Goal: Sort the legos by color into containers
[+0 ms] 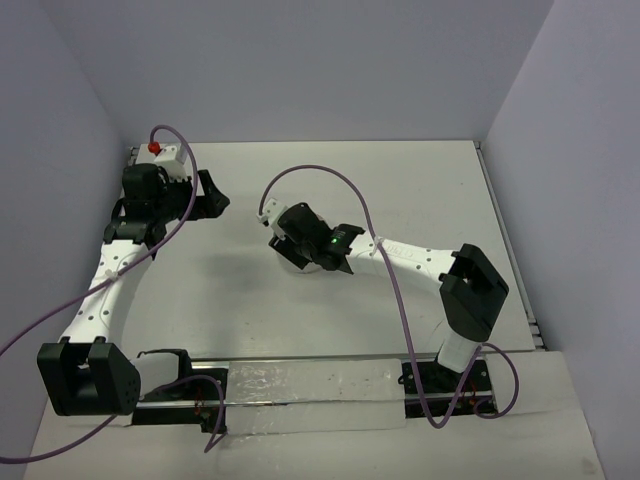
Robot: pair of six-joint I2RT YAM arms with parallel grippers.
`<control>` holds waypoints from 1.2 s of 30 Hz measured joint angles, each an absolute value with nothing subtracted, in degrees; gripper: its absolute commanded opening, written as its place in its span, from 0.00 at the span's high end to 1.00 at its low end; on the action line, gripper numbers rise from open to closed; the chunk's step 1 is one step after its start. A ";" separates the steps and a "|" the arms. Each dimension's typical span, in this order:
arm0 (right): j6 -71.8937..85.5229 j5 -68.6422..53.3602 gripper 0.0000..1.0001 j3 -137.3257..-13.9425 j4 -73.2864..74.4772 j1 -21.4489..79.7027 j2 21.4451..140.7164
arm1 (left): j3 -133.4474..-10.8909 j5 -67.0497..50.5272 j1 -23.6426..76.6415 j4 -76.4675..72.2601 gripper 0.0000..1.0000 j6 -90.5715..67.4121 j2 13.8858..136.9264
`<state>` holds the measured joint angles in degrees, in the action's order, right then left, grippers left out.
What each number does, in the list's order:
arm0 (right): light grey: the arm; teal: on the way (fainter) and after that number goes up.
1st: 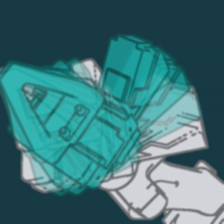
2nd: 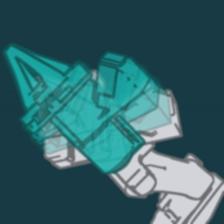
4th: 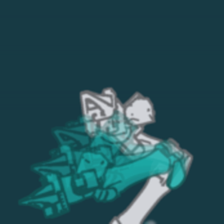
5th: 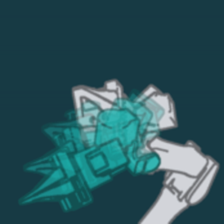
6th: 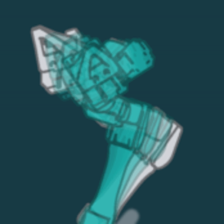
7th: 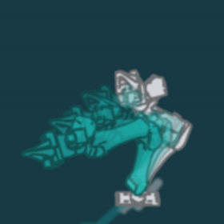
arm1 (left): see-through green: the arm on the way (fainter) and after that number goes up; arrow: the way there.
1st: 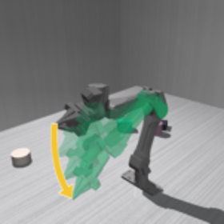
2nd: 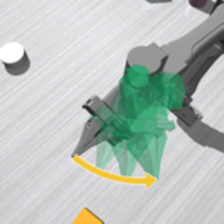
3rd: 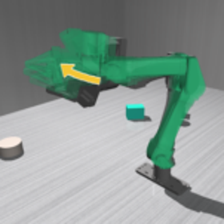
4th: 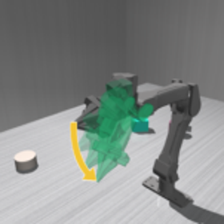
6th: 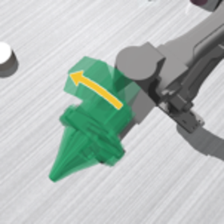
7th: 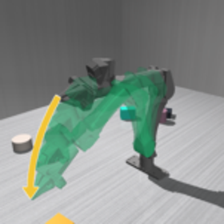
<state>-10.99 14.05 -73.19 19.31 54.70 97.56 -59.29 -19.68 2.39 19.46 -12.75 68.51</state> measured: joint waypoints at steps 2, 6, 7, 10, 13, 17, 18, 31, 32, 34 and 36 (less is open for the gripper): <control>-11.00 14.02 0.41 -73.19 19.31 54.70 97.56 | -59.29 -19.68 2.39 19.48 0.01 -12.75 68.51; -11.00 13.90 0.41 -73.19 19.31 54.70 97.56 | -59.29 -19.68 2.39 19.49 0.01 -12.75 68.51; -11.00 13.82 0.41 -73.19 19.31 54.70 97.56 | -59.29 -19.68 2.39 19.48 0.01 -12.75 68.51; -10.97 13.04 0.40 -73.19 19.31 54.70 97.43 | -59.31 -19.70 2.39 19.48 0.01 -12.75 68.51; -10.84 11.69 0.26 -73.14 19.30 54.47 96.43 | -59.49 -19.71 2.39 19.51 0.01 -12.57 68.51; -9.79 9.23 0.01 -72.82 19.27 51.96 91.10 | -60.71 -19.96 2.39 19.68 0.01 -11.91 68.83; -9.56 8.53 0.00 -72.82 19.16 50.70 89.19 | -61.32 -19.98 2.39 19.92 0.01 -11.79 69.26; -5.54 0.66 0.00 -76.59 21.50 23.82 80.31 | -71.89 -18.51 3.31 23.81 0.01 -10.56 79.84; -5.01 -0.30 0.00 -76.46 22.23 21.64 80.43 | -72.72 -18.24 3.33 23.77 0.01 -10.39 80.45; -3.92 -1.93 0.00 -75.74 23.15 18.05 80.58 | -74.01 -17.53 3.33 23.58 0.01 -10.18 81.59; -2.75 -3.28 0.00 -74.15 23.78 14.84 80.58 | -74.79 -16.49 3.33 23.57 0.01 -9.88 82.56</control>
<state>-2.75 -3.28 -74.15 23.78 14.84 80.58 -74.79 -16.49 3.33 23.57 -9.88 82.56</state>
